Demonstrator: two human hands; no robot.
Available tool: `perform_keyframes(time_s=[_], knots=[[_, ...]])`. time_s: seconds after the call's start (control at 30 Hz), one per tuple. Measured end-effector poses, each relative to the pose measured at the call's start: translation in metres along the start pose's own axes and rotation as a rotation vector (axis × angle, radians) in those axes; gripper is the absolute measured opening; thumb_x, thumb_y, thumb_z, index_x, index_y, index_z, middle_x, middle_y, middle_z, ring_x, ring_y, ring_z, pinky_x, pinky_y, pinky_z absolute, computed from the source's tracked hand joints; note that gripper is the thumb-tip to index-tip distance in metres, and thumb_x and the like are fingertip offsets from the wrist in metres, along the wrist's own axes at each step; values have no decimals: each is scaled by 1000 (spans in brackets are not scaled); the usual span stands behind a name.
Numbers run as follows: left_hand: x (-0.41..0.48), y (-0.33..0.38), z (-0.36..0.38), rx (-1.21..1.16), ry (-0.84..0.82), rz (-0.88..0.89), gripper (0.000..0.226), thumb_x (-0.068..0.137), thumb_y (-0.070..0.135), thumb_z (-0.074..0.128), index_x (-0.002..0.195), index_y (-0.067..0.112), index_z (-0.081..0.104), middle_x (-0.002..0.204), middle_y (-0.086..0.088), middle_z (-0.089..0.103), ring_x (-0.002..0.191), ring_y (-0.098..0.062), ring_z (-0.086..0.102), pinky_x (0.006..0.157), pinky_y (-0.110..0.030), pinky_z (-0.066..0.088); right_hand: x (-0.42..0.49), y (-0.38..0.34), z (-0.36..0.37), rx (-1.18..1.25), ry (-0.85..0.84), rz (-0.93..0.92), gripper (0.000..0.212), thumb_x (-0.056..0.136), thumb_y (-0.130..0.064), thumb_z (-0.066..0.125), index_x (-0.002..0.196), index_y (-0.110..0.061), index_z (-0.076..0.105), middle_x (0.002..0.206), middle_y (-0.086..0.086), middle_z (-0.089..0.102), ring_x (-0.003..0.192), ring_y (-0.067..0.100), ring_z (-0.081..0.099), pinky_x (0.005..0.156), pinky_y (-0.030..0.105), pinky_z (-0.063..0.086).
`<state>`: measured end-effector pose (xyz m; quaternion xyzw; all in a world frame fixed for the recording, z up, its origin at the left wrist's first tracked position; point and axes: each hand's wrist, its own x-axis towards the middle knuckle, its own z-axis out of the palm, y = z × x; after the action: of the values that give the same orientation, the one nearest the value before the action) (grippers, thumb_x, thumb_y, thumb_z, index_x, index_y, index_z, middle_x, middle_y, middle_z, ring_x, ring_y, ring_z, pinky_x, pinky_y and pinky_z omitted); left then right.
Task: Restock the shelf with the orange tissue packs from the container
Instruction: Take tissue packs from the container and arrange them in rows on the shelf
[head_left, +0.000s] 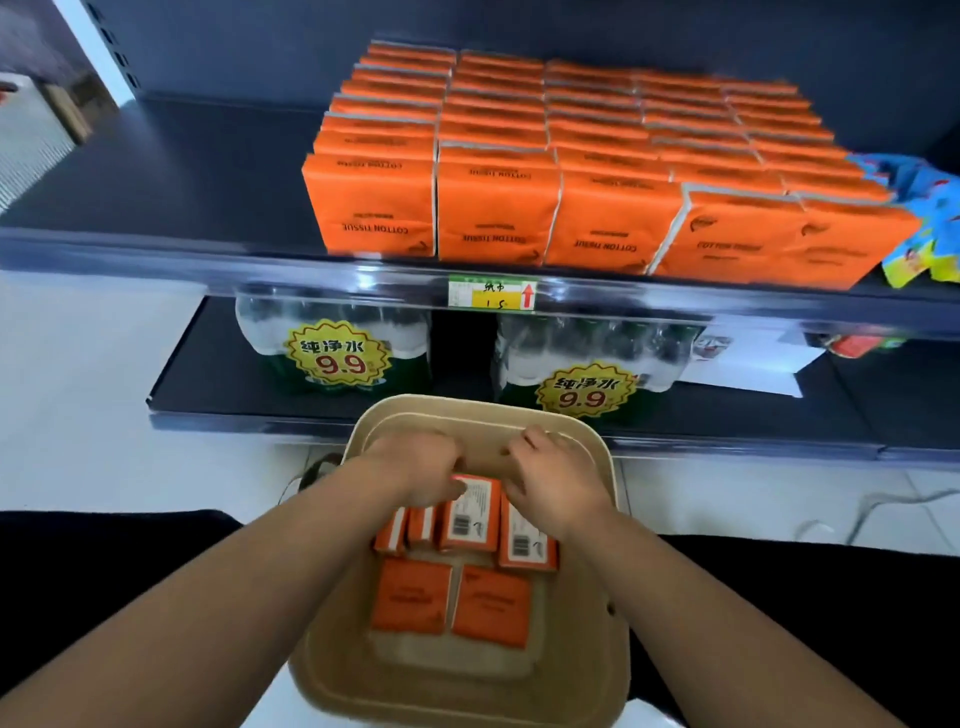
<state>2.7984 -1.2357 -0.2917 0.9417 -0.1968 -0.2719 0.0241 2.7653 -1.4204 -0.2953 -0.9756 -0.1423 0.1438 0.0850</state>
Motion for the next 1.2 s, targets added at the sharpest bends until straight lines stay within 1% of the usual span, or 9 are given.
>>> perform_keyframes(time_s=[0.3,0.4,0.47,0.57,0.63,0.83,0.97,1.03,1.2], knots=[[18,-7,122,2,-299,-43,47,92,34,56,134,17,49,136,-12,54,123,-29,53,100,-37,44,6,18,110,-19,-323,132,37,96,-26,45,132,-18,47,134,8,48,122,31,47,94,41,44],[20,-17,165,-16,-378,21,45,97,33,49,134,8,46,121,-12,60,98,-22,67,93,-32,52,2,25,142,-74,-444,98,37,98,-16,37,133,-14,46,136,11,46,123,32,48,98,41,45],[22,-17,192,-432,-343,-91,42,102,27,36,139,7,39,105,-10,58,73,-15,70,81,-32,58,4,28,165,-90,-543,29,40,101,-19,30,138,-14,45,141,14,47,126,32,50,103,40,43],[22,-31,208,32,-309,146,57,99,38,46,143,4,34,131,-11,50,115,-19,57,102,-25,41,-5,19,195,255,-485,203,38,104,-37,35,130,-22,58,120,11,68,108,28,66,93,40,52],[20,-33,209,-118,-353,-21,73,93,45,54,149,6,26,152,-11,30,141,-26,29,115,-25,18,-9,21,203,175,-539,79,37,98,-25,52,134,-18,55,125,10,64,116,27,61,103,39,46],[22,-35,217,-305,-307,-53,78,95,45,51,153,9,13,159,-14,19,146,-25,24,119,-28,18,-19,20,213,208,-644,156,77,82,-5,61,150,-15,25,159,9,11,138,35,33,112,38,34],[26,-29,223,-435,-292,-180,74,98,27,50,154,8,5,159,-14,15,138,-12,37,112,-23,31,-18,16,220,164,-634,187,82,86,-8,60,154,-17,14,159,8,10,143,36,21,113,43,32],[24,-27,226,-290,-294,-174,76,95,32,51,155,12,8,159,-15,13,142,-31,27,116,-36,27,-17,15,221,129,-654,200,78,90,-11,57,154,-17,13,154,13,20,139,36,26,110,45,34],[24,-24,236,-143,-357,-60,69,85,54,60,139,17,41,141,-13,34,126,-30,39,106,-41,37,-18,14,220,15,-688,186,53,97,-14,45,147,-9,30,152,16,22,138,36,25,106,47,35]])
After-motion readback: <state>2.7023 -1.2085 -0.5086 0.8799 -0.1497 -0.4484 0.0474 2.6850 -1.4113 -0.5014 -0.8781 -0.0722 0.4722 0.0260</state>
